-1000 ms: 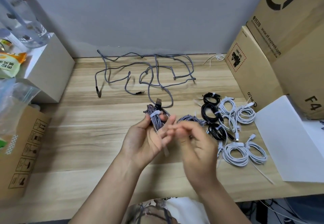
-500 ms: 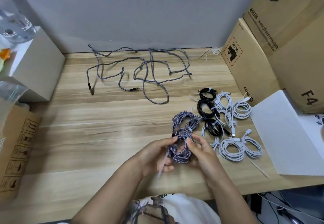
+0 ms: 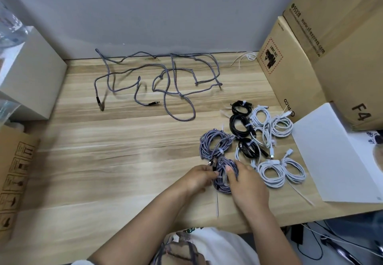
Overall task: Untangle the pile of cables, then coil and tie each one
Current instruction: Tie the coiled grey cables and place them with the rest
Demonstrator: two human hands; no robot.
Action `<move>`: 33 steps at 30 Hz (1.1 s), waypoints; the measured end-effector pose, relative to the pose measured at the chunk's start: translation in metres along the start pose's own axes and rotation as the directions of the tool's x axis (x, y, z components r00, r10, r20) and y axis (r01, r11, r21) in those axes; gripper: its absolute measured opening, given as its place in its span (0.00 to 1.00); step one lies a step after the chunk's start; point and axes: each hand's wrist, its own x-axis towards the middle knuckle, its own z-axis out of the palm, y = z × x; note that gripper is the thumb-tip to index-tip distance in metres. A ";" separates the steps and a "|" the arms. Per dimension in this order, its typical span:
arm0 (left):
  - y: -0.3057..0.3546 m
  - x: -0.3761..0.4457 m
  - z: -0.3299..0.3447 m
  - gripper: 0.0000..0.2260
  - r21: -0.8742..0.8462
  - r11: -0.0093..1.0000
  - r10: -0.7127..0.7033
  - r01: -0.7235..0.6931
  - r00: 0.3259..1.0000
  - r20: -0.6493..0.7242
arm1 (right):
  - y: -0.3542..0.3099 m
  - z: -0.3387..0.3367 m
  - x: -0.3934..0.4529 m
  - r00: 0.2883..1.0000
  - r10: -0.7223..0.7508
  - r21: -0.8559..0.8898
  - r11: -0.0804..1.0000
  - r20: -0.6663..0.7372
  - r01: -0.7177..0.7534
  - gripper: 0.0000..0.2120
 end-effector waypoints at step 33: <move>-0.065 0.045 -0.151 0.27 0.801 0.546 0.492 0.246 0.680 -0.544 | -0.215 0.035 0.151 0.800 -0.589 0.264 0.759 -0.111 0.595 0.08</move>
